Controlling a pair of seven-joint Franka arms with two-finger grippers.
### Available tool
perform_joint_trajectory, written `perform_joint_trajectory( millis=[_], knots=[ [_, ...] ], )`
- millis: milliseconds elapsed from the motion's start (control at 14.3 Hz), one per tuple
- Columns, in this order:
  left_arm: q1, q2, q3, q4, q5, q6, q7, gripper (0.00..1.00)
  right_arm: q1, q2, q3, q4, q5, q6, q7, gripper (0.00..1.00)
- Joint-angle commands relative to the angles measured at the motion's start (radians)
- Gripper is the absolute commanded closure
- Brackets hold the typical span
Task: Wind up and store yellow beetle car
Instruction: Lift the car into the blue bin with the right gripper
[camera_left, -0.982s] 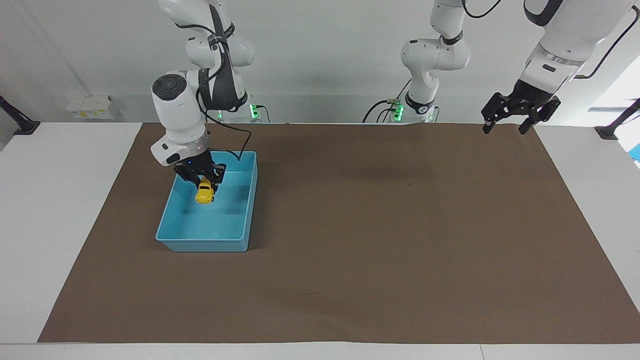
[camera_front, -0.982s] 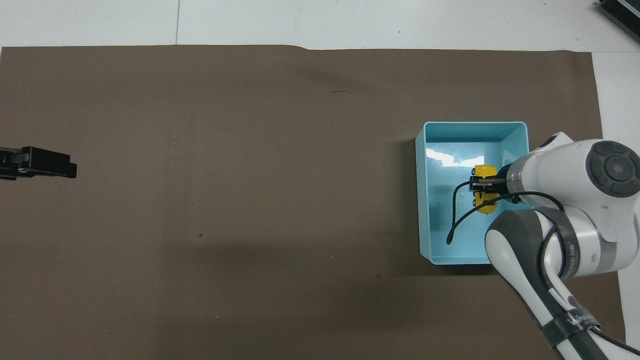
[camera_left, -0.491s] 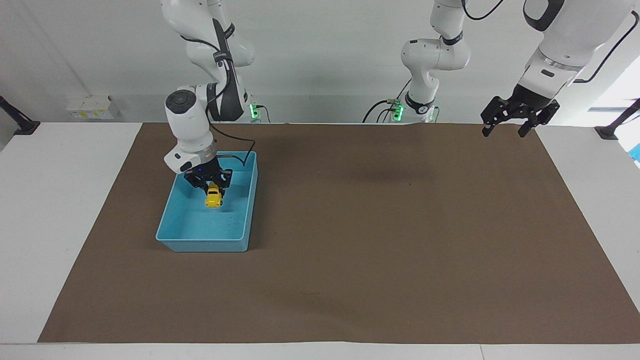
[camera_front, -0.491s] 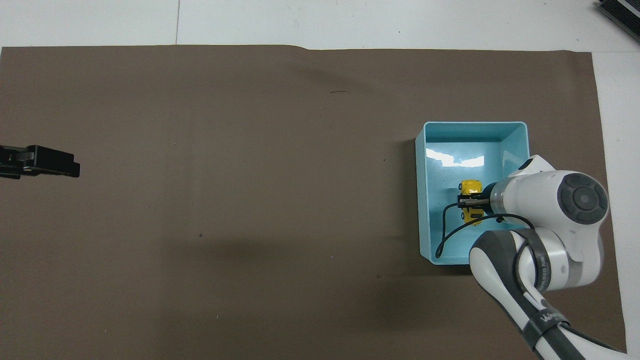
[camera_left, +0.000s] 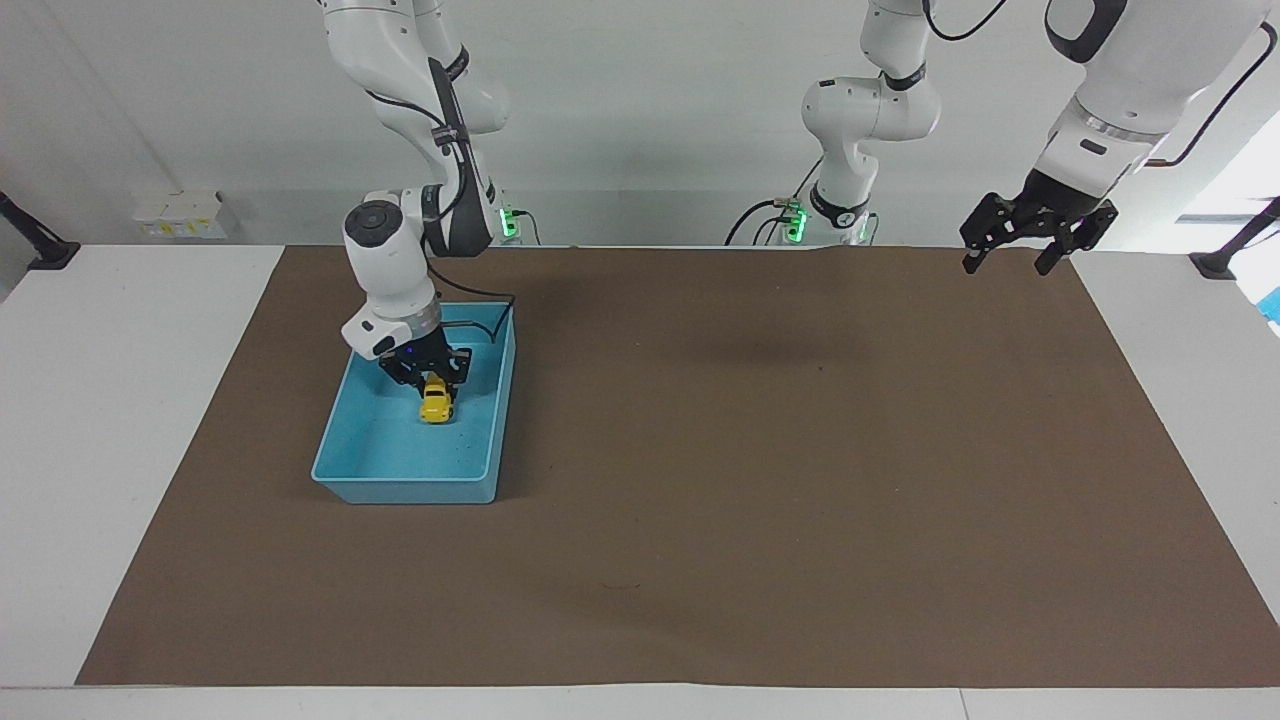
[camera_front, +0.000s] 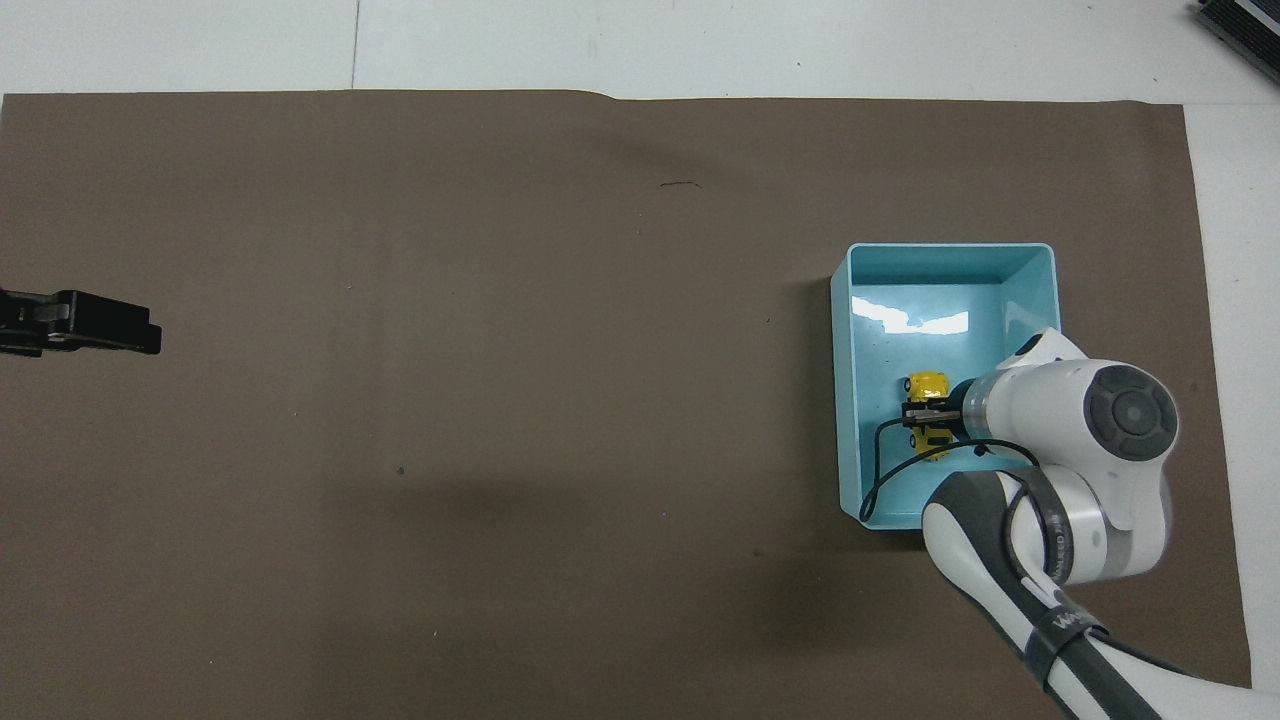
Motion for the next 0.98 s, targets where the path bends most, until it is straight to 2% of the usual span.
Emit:
perform_joint_trajectory(
  millis=[0,70,280,561,631,911],
  knots=[
    [0.017,0.002,-0.009,0.025,0.012,-0.013,0.007,0.00,-0.016,0.001,0.010,-0.012,0.032,0.017,-0.038,0.38],
    [0.017,0.002,-0.009,0.025,0.012,-0.005,0.007,0.00,-0.016,-0.001,0.010,-0.012,0.034,0.011,-0.036,0.00],
    [0.016,0.000,-0.009,0.020,0.012,-0.006,0.009,0.00,-0.017,-0.010,0.010,0.009,0.032,-0.014,-0.039,0.00],
    [0.016,0.000,-0.009,0.022,0.012,-0.019,0.007,0.00,-0.016,-0.034,0.010,0.102,0.034,-0.144,-0.024,0.00],
    [0.017,0.000,-0.009,0.022,0.012,-0.019,0.007,0.00,-0.016,-0.036,0.008,0.138,0.034,-0.172,-0.030,0.00],
    [0.017,0.000,-0.009,0.022,0.012,-0.019,0.007,0.00,-0.025,-0.005,0.007,0.349,0.029,-0.418,-0.009,0.00]
  ],
)
